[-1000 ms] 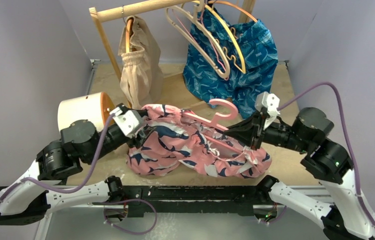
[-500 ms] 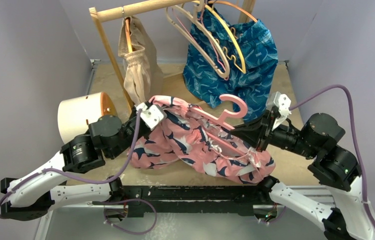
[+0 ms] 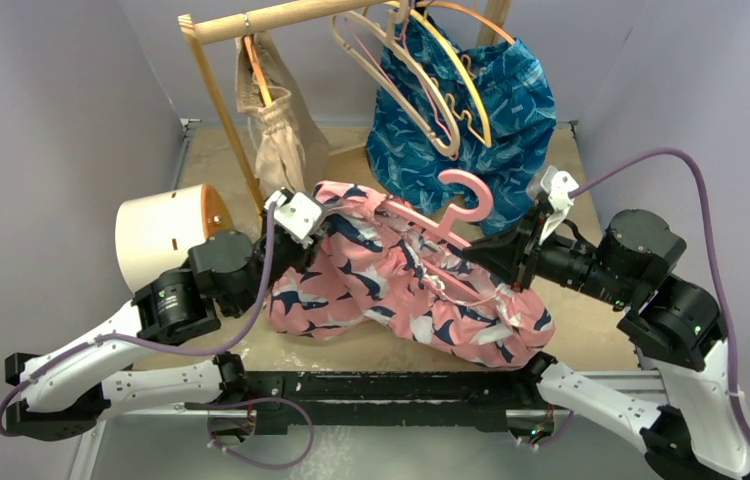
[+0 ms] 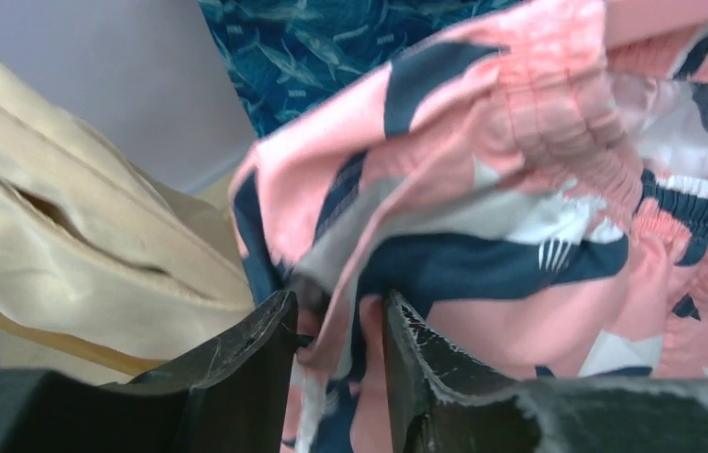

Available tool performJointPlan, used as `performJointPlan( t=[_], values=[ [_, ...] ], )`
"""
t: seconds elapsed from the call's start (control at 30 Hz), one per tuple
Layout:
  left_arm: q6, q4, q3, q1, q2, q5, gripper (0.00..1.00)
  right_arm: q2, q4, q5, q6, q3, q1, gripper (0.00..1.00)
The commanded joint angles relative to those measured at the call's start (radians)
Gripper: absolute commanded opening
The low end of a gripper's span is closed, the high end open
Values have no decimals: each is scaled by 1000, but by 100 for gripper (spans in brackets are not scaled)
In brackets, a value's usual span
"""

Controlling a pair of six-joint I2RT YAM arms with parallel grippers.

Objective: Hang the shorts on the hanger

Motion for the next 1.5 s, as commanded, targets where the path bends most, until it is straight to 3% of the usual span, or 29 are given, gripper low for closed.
performJointPlan(
  t=[0.0, 0.27, 0.53, 0.83, 1.17, 1.47],
  values=[
    [-165, 21, -4, 5, 5, -16, 43, 41, 7, 130, 20, 122, -3, 0],
    [-294, -82, 8, 5, -26, 15, 50, 74, -129, 314, 28, 265, -3, 0],
    [-292, -108, -74, 5, -109, -78, 51, 83, -327, 515, 30, 476, -3, 0],
    [-273, -121, -119, 5, -100, -101, 53, 21, -313, 629, 33, 595, -3, 0],
    [-284, -116, -152, 5, -102, -77, 54, 13, -231, 383, 25, 363, -5, 0],
    [-307, -124, -211, 5, -152, -58, 56, 58, -73, 262, 14, 212, -5, 0]
  ],
)
